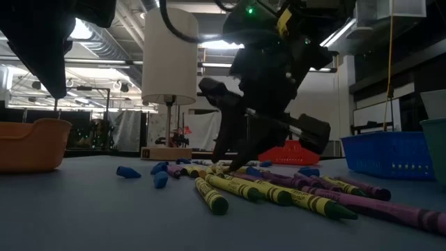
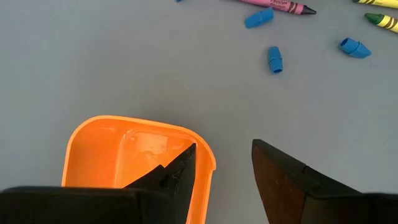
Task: Sort crayons
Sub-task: Put the green crayon into the green bin
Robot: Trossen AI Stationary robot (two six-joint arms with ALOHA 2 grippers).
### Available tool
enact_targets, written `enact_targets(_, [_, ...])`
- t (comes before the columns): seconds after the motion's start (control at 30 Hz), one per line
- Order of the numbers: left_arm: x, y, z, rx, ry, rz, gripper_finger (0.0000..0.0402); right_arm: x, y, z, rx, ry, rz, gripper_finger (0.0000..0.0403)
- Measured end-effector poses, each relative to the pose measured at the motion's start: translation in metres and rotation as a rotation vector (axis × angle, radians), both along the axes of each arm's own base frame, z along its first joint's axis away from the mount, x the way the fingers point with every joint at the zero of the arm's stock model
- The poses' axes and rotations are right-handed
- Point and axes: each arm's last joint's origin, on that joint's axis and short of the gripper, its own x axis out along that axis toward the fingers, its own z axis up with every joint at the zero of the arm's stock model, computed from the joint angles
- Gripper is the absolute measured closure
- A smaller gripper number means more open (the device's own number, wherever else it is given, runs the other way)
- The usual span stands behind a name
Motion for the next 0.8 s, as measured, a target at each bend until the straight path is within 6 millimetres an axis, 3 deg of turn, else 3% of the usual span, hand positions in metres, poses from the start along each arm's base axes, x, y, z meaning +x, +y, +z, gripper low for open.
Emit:
enact_targets(0.4, [0.0, 0.0, 0.0, -0.004, -0.006, -0.001, 0.026, 0.0, -0.001, -0.012, -0.039, 0.056, -0.015, 0.0288])
enact_targets(0.8, [0.001, -0.001, 0.0, -0.007, -0.009, 0.0, 0.026, 0.001, 0.0, -0.009, -0.04, 0.093, -0.022, 0.0288])
